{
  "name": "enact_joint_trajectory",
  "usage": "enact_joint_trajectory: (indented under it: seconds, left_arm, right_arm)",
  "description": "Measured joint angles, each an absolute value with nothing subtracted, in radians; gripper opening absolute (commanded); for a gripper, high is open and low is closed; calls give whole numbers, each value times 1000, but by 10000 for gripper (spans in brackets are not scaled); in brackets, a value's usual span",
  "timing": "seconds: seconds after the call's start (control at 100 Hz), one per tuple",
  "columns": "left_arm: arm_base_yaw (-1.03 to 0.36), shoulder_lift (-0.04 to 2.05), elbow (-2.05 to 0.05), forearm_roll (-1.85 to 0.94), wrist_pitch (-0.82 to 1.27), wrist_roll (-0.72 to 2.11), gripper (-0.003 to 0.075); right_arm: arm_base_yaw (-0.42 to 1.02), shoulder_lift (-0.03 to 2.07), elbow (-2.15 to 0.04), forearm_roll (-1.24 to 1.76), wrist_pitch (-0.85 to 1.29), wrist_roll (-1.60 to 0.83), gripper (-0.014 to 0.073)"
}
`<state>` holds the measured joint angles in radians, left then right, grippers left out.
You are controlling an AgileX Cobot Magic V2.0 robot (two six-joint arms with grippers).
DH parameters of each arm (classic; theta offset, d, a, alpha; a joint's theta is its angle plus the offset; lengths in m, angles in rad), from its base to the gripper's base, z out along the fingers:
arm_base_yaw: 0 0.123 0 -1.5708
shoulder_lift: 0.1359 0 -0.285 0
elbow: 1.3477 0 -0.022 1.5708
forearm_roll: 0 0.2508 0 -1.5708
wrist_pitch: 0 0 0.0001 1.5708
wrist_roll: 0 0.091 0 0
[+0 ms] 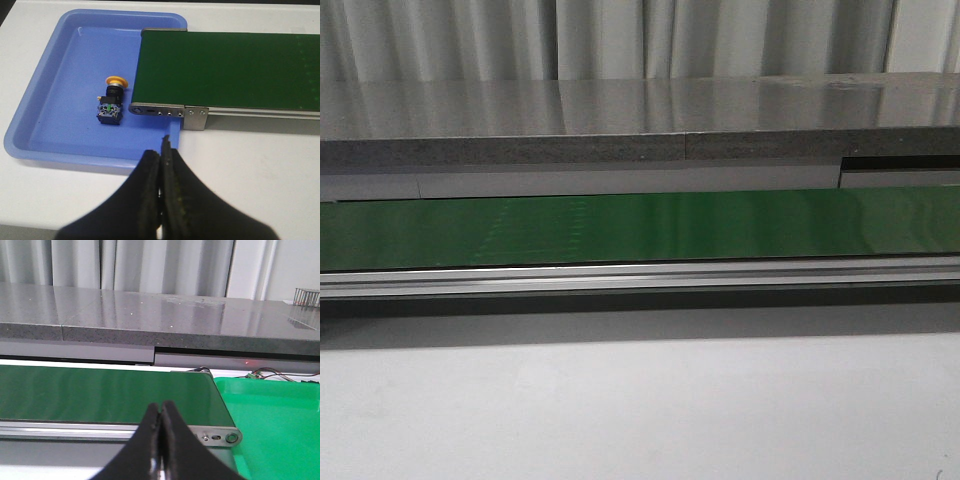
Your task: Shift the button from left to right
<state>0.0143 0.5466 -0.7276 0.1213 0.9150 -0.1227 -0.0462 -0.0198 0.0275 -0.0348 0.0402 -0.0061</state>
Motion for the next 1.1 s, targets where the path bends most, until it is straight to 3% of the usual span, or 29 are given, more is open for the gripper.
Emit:
enact_joint_trajectory:
  seconds: [0.1,0.28,0.35,0.65,0.91,1.1]
  left_arm:
    - [14,553,-728,122,915,-123,112]
    - [14,553,-728,123,915,-123,545]
    - [14,553,-728,123,915,-123,624]
    - [14,598,-747,143,915,-123,629]
    - [20,851,-895,211,906,-123,629]
    - [96,1057,-1021,232,887,-115,629]
  right_arm:
    - [-46,-20,28,-35,40,-6,-108]
    - [-46,-20,28,-35,40,-6,-108]
    - [-46,-20,28,-35,40,-6,-108]
    - [-46,-20,28,-35,40,-6,-108]
    - [-46,-20,28,-35,40,-6,-108]
    - [-46,-20,28,-35,40,-6,-108]
